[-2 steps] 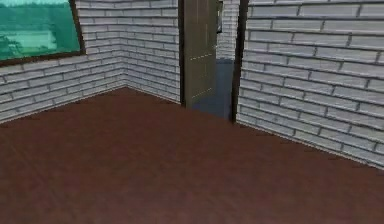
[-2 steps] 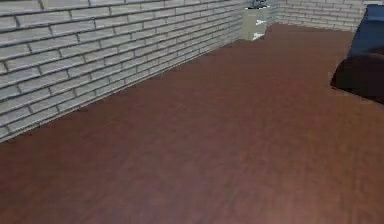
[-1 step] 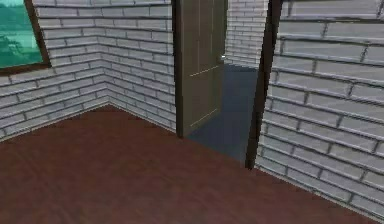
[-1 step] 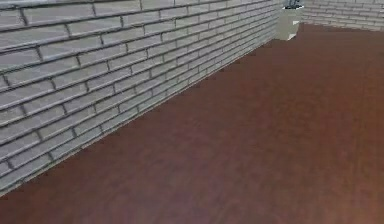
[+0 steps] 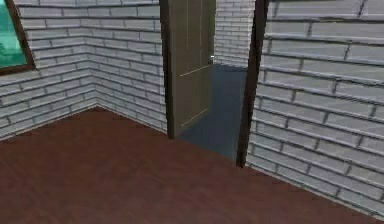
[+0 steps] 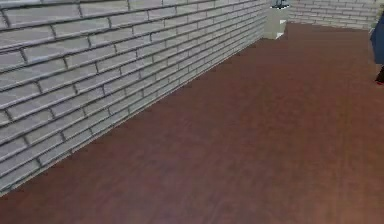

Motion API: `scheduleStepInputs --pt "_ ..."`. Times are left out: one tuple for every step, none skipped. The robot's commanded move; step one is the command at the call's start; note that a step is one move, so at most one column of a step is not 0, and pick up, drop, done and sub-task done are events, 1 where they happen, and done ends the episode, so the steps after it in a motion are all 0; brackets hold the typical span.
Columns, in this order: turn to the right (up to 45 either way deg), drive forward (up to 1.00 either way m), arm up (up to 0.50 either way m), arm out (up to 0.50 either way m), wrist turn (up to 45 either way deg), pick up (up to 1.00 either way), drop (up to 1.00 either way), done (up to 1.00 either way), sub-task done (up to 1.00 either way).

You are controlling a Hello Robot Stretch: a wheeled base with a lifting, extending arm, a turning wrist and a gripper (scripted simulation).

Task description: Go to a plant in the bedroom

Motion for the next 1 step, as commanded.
scheduleStepInputs --pt "-3.0 0.00 0.00 0.00 0.0 0.00 0.00 0.00 0.00"
